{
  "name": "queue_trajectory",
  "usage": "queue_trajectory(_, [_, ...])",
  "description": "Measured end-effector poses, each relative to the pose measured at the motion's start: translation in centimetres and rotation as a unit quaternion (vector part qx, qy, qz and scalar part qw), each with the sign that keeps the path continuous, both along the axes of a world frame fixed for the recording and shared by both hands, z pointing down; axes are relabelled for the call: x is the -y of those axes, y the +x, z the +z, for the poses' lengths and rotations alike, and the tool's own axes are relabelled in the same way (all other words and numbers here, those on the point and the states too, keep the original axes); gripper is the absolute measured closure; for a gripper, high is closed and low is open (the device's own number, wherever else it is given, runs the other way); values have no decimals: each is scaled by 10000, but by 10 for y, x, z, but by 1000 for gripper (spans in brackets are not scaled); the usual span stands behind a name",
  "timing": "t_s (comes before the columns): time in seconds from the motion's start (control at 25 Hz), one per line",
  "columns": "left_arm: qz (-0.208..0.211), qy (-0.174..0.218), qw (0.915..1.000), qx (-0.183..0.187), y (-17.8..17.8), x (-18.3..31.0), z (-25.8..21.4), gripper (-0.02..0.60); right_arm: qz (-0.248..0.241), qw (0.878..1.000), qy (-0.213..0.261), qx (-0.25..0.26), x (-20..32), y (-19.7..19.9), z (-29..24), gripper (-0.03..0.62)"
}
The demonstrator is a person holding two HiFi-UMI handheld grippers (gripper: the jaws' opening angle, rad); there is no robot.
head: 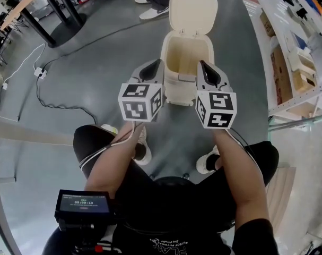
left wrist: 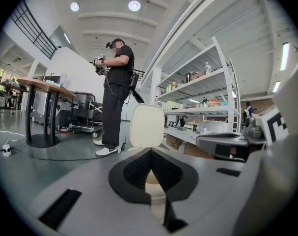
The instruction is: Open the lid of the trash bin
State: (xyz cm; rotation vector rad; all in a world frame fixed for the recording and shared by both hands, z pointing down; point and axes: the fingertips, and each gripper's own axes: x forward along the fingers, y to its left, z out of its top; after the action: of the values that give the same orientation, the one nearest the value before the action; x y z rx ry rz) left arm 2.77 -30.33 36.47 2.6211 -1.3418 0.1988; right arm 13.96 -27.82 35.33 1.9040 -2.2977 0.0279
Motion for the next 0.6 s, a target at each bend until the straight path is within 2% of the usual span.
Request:
queue_trajectory(0.32, [206,85,9997,112,3,-28,-6,584,127,9998,-62,-134,-36,2,1,589])
queue_trajectory(0.6, [222,29,9997,81,1,-51,-9,584,136,9999,-67,28,-63,-3,-1,589])
